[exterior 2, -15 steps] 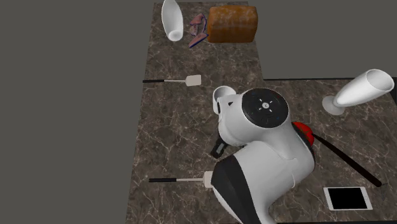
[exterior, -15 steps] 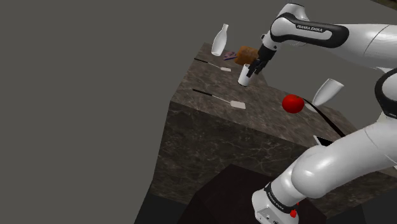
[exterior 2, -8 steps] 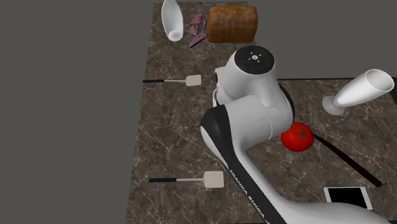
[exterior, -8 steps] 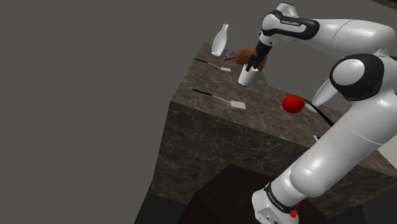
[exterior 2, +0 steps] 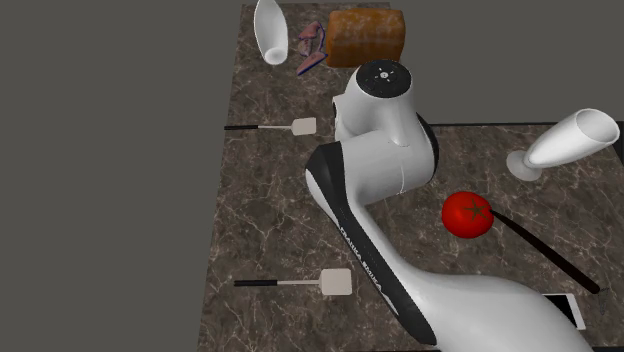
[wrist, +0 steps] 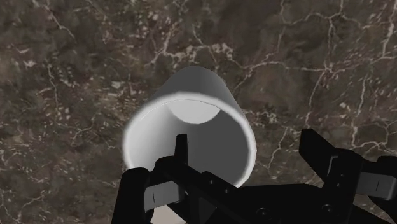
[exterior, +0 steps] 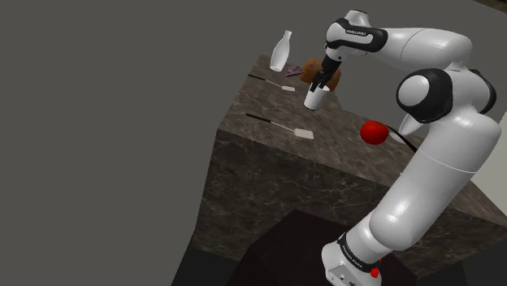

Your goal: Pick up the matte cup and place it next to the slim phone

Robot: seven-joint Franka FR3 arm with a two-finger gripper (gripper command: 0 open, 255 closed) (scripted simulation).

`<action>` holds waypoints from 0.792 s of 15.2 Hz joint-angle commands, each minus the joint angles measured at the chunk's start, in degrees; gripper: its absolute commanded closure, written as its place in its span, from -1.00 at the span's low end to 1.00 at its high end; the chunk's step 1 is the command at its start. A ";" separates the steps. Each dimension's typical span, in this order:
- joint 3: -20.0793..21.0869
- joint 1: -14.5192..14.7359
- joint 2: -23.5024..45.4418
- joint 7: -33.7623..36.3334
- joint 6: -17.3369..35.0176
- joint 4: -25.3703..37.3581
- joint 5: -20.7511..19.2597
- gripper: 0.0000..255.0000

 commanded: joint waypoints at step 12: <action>0.05 0.09 -0.05 -0.08 2.82 -2.85 0.01 1.00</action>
